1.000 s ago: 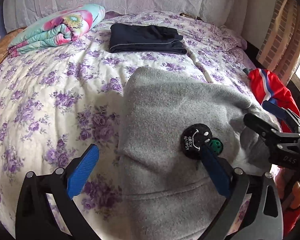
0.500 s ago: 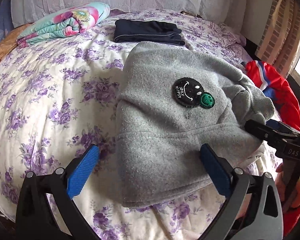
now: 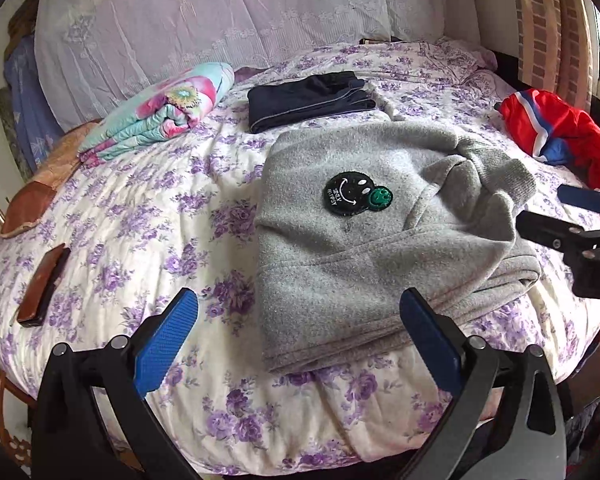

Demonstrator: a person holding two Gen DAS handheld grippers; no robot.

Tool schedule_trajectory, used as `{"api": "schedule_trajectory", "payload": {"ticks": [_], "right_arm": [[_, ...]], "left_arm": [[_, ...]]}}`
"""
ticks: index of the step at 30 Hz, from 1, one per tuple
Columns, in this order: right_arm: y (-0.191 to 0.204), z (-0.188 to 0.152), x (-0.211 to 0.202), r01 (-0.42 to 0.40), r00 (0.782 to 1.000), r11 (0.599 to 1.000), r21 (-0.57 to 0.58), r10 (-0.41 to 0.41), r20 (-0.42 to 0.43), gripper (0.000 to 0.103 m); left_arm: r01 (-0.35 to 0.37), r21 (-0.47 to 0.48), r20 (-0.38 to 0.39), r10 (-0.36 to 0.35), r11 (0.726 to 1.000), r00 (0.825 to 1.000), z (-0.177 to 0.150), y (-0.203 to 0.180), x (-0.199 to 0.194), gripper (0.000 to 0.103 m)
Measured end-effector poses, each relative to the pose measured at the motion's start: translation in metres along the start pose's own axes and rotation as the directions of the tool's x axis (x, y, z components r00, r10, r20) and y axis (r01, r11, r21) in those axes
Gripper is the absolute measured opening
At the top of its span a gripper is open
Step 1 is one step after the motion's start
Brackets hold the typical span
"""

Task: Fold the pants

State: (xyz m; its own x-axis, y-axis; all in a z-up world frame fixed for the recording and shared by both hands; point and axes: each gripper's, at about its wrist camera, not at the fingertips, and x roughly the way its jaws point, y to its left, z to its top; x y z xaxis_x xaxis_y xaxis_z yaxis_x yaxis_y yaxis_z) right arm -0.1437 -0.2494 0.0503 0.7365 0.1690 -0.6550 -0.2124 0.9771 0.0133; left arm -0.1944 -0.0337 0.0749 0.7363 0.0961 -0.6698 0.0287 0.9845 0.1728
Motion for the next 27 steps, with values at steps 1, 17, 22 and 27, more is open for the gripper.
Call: {"api": "schedule_trajectory", "payload": {"ticks": [1,17,22,27], "right_arm": [[0.001,0.002,-0.010,0.016,1.000,1.000,-0.007,-0.016,0.022,0.100],[-0.001,0.011,-0.167,-0.012,0.955,0.998,0.065,-0.008,0.295,0.100],[0.026,-0.003,-0.152,-0.006,0.976,1.000,0.008,0.004,0.217,0.100],[0.039,-0.016,-0.119,0.001,0.996,1.000,-0.006,-0.001,0.094,0.100]], "left_arm": [[-0.031,0.015,-0.004,0.031,0.999,1.000,0.002,-0.004,-0.004,0.098],[0.066,-0.105,0.138,-0.052,0.992,0.989,0.020,0.005,-0.121,0.098],[-0.010,-0.124,0.122,0.025,0.992,0.992,0.012,0.000,-0.136,0.098],[-0.120,-0.108,0.093,0.130,0.987,0.987,-0.002,-0.003,-0.134,0.098]]}}
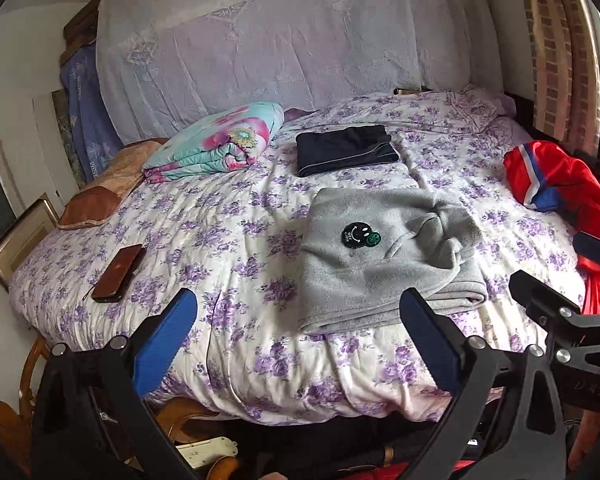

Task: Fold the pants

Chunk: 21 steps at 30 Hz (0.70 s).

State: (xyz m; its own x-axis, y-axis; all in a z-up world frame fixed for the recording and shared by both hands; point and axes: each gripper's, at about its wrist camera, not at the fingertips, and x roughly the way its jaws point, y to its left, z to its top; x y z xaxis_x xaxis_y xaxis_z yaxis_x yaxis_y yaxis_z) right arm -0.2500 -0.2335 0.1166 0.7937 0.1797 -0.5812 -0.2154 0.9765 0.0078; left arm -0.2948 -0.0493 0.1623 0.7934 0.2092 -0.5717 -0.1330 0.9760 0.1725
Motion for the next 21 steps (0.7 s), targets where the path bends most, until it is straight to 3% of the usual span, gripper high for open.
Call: {"api": "schedule_trajectory", "payload": {"ticks": [7,21], "right_arm": [[0.014,0.000,-0.021,0.041,0.997,0.998,-0.048,-0.038,0.064,0.100],[0.015,-0.001,-0.022,0.030,0.998,0.998,-0.053,-0.028,0.053,0.100]], "left_arm": [[0.022,-0.014,0.006,-0.022,1.000,1.000,-0.010,0.008,-0.003,0.098],[0.028,-0.003,0.007,-0.028,1.000,1.000,-0.014,0.003,0.000,0.098]]}}
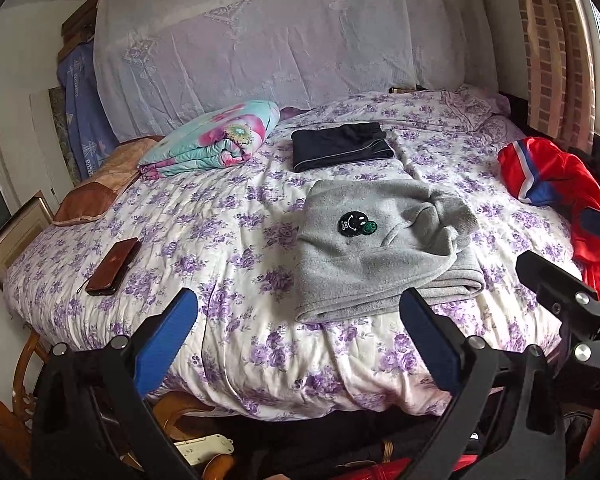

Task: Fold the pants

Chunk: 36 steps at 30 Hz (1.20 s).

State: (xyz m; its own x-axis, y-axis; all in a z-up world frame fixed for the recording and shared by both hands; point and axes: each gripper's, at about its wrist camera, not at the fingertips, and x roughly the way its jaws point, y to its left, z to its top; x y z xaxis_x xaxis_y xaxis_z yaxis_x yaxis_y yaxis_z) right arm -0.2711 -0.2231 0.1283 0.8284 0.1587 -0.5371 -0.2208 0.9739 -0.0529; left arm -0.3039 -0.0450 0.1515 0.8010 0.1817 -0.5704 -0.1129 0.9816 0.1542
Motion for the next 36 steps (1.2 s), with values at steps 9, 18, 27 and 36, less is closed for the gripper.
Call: {"api": "schedule_trajectory", "payload": {"ticks": [9,18,27,36], "right_arm": [[-0.0016,-0.0004,-0.0002,-0.013,1.000,1.000,0.009,0.013,-0.003,0.100],[-0.0010,-0.0008,-0.0002,-0.012,1.000,1.000,0.010,0.012,-0.004,0.100],[-0.0016,-0.0007,-0.0003,-0.015,1.000,1.000,0.011,0.015,-0.002,0.100],[0.0014,-0.0010,-0.0008,-0.018,1.000,1.000,0.006,0.018,-0.005,0.100]], "left_arm": [[0.002,0.000,-0.001,-0.002,1.000,1.000,-0.0005,-0.0010,0.0000,0.098],[0.004,0.001,-0.004,-0.004,1.000,1.000,-0.0022,-0.0015,0.0011,0.098],[0.007,0.004,-0.006,-0.007,1.000,1.000,-0.0032,-0.0019,0.0015,0.098],[0.018,0.036,0.000,-0.018,0.999,1.000,-0.0057,-0.0067,0.0003,0.098]]}}
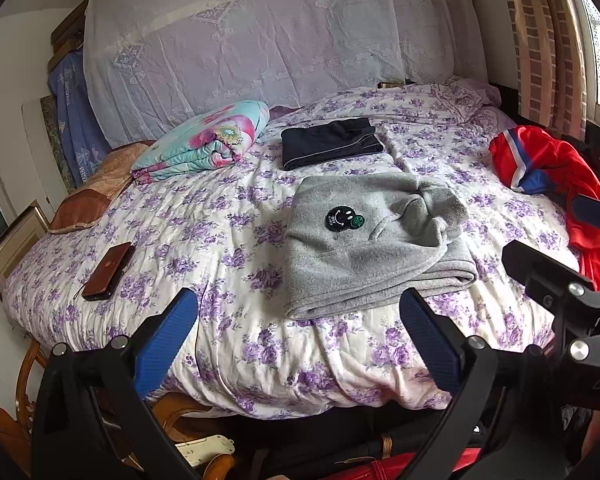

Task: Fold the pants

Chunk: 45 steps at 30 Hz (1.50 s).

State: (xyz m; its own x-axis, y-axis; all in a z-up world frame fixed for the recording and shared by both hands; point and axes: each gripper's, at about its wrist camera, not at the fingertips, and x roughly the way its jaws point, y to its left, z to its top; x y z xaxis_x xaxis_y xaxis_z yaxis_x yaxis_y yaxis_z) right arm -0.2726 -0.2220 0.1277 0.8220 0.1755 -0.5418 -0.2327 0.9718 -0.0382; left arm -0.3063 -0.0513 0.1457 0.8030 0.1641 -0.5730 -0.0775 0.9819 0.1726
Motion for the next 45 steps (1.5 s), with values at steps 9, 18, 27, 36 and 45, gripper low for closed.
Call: {"api": "schedule_trajectory", "payload": {"ticks": [9,18,27,36,45], "right_arm": [[0.0003,0.0002,-0.0002,-0.001,1.000,1.000,0.001,0.001,0.000,0.100],[-0.0003,0.0004,-0.0002,-0.001,1.000,1.000,0.001,0.001,0.000,0.100],[-0.0003,0.0001,-0.0001,-0.001,1.000,1.000,0.001,0.001,0.000,0.100],[-0.0006,0.0000,-0.0001,-0.001,1.000,1.000,0.002,0.001,0.000,0.100],[0.0003,-0.0003,0.0002,-0.002,1.000,1.000,0.000,0.002,-0.001,0.100]], "left_arm": [[0.001,-0.002,-0.003,-0.001,1.000,1.000,0.0002,0.0000,0.0002,0.098],[0.001,-0.003,-0.006,-0.001,1.000,1.000,0.0008,0.0008,0.0012,0.098],[0.002,-0.003,-0.007,-0.002,1.000,1.000,0.0003,0.0010,0.0010,0.098],[0.002,-0.003,-0.007,-0.002,1.000,1.000,0.0009,0.0008,0.0011,0.098],[0.004,0.012,0.004,-0.004,1.000,1.000,-0.0013,-0.0003,-0.0002,0.098]]}}
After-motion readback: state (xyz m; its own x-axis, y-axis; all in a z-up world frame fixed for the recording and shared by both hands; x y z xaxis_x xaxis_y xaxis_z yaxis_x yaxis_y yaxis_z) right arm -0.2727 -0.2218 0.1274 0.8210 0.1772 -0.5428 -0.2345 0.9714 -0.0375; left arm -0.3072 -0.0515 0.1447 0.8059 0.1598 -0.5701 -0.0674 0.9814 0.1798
